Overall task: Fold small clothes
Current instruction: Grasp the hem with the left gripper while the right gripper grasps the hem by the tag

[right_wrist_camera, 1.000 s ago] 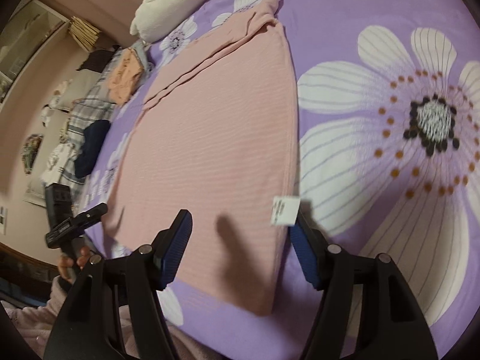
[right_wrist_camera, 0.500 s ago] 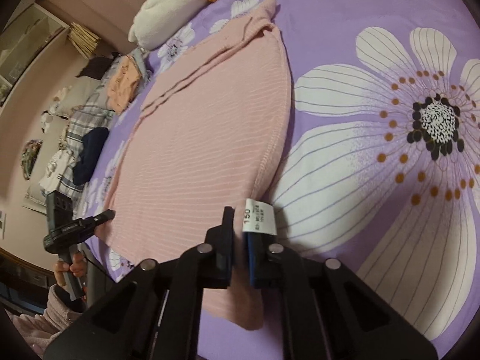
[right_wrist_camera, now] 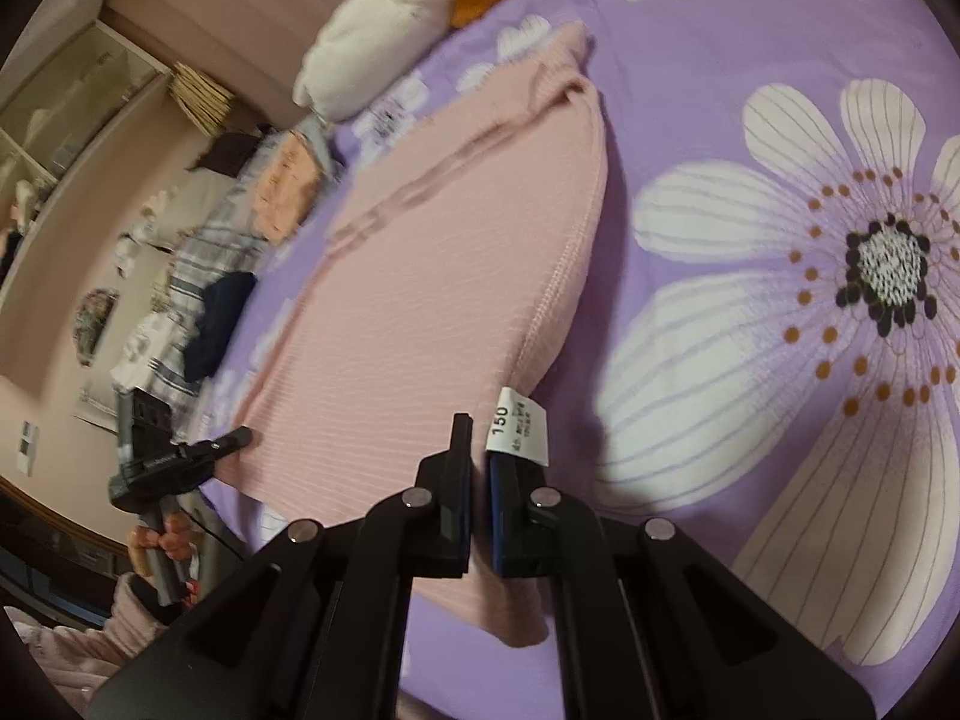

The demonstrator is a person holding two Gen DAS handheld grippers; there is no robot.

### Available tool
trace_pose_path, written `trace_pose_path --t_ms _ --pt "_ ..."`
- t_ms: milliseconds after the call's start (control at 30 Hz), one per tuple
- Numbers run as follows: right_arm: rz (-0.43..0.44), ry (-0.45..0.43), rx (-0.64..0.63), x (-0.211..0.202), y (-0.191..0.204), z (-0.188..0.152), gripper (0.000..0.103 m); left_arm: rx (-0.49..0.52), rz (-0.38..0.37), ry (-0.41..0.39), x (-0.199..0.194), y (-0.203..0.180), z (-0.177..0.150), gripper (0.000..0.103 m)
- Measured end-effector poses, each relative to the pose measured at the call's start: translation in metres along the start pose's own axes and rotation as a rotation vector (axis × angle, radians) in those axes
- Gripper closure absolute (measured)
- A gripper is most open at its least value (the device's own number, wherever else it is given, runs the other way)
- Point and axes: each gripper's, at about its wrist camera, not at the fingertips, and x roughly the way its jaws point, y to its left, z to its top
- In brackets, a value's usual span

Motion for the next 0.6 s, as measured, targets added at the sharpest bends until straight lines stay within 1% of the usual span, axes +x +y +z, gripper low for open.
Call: trace_pose_path --t_ms 33,167,300,400,600 --pt "0.019 -0.02 -0.011 -0.006 0.004 0.002 0.098 0.012 -0.028 -0.015 -0.005 -0.005 0.002 0.099" --pt "0.044 -0.063 -0.048 -0.023 0.017 0.008 0.099 0.067 -0.076 -0.055 -0.018 -0.029 0.009 0.1" --pt "0.063 -0.094 -0.095 -0.036 0.031 0.009 0.099 0.122 -0.089 -0.056 -0.024 -0.048 0.008 0.1" --pt "0.073 -0.105 -0.133 -0.051 0.039 0.006 0.099 0.16 -0.078 -0.044 -0.033 -0.059 0.004 0.1" --pt "0.091 -0.149 -0.221 -0.09 0.055 -0.004 0.099 0.226 -0.088 -0.059 -0.055 -0.078 -0.003 0.1"
